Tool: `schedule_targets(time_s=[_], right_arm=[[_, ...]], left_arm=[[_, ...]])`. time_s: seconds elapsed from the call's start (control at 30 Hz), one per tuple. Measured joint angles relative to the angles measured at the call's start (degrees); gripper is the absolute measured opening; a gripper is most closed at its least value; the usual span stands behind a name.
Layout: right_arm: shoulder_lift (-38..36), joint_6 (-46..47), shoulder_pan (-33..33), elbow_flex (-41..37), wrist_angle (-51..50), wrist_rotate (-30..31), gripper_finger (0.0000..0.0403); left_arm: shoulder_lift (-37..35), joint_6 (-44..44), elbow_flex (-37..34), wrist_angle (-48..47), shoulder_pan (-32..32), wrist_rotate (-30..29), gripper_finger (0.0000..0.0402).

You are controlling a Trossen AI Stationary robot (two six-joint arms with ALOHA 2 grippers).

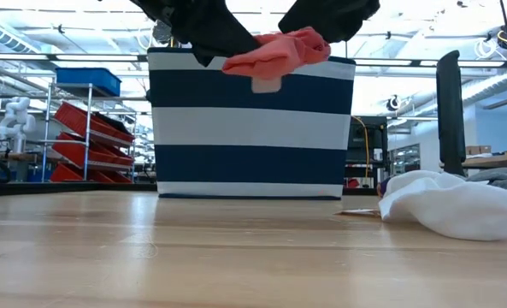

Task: Sort clothes
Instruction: Put the orange socks into the blue laundry organizer

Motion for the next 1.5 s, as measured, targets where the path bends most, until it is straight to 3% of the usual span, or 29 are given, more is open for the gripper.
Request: schedule_targets(time_s=[0.23, 0.4, 0.6, 0.87, 1.03, 1.33, 1.5], right_arm=[[0.4, 0.8, -0.5, 0.0, 0.3, 0.4, 0.033], [0.4, 1.4, -1.2, 0.0, 0.1, -0.2, 0.0286], [0.4, 1.5, -1.1, 0.0, 0.1, -0.3, 0.0189], [0.4, 0.1, -1.1, 0.0, -0.1, -1.1, 0.0018], [0.4, 0.2, -1.1, 0.0, 0.0, -2.2, 0.0014], [0.4, 0.0, -1.1, 0.0, -0.3, -2.2, 0.0006], [0.4, 0.0, -1.1, 0.0, -1.9, -1.8, 0.0006]], left_arm=[[0.0, 0.8, 0.0, 0.5, -0.4, 0.4, 0.0023], [0.0, 0.9, 0.0, 1.0, -0.4, 0.4, 0.0023], [0.0, 0.9, 0.0, 1.0, -0.4, 0.6, 0.0024], [0.0, 0.6, 0.0, 1.1, -0.4, 1.6, 0.0024], [0.0, 0.5, 0.0, 1.1, -0.4, 2.3, 0.0039], [-0.2, -2.4, 0.1, -0.5, -0.4, 0.4, 0.0133], [-4.0, -2.6, 0.1, -5.9, -0.3, -1.1, 0.0153]])
